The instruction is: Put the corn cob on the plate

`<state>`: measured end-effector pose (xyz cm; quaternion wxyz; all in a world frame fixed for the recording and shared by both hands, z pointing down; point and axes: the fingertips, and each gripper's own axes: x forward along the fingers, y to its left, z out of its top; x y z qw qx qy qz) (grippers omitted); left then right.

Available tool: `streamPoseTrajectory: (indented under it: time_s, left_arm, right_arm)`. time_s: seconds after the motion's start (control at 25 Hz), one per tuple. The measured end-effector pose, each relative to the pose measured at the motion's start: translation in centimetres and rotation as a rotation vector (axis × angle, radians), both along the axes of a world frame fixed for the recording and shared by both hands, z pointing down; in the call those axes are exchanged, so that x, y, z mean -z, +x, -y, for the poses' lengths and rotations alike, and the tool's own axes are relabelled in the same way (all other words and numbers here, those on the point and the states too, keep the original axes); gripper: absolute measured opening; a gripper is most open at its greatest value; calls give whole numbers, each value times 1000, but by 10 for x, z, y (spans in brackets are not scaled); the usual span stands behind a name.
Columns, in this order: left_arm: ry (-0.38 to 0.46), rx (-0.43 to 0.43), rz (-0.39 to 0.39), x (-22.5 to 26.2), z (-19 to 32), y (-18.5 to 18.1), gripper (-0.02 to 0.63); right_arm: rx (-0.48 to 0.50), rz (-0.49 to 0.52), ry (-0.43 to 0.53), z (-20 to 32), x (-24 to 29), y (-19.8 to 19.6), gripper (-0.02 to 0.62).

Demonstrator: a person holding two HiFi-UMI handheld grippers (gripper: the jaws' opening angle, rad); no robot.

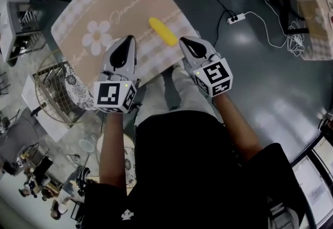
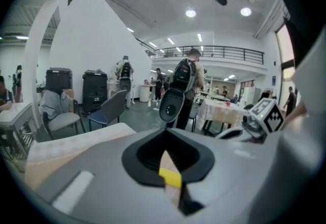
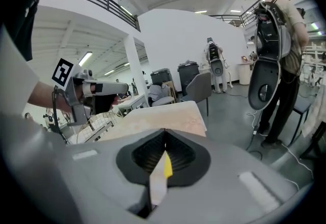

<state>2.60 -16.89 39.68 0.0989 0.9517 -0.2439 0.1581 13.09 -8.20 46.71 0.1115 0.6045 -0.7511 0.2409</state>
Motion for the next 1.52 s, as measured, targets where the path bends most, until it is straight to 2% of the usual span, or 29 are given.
streamPoseTrajectory:
  time_s: [0.24,0.48,0.72,0.88,1.04,1.16,1.52]
  left_arm:
    - [-81,-153,44,-42,9,11,15]
    - [-135,-292,125,-84,9,17,132]
    - [-169,-436,144,-111,10,33,224]
    - [-123,-587,218,-128,9,38,275]
    - [16,-807,359,-150,2,42,318]
    - [92,-930,463,-175,1,41,350]
    - [275,-1253,673,-231,7,52,360]
  right_arm:
    - [-56,-21,-59,5,-30,-9,2]
    - [-109,-17,-117,7,-57,-15,29]
    - [-163,-24,-158,10,-84,-12,103]
    - [-183,-27,-183,13,-95,-10,129]
    - [-186,-17,-213,14,-105,-12,150]
    - [-188,-8,-244,11,-116,-13,176]
    - [-134,-48,-331,11,-147,-25,247]
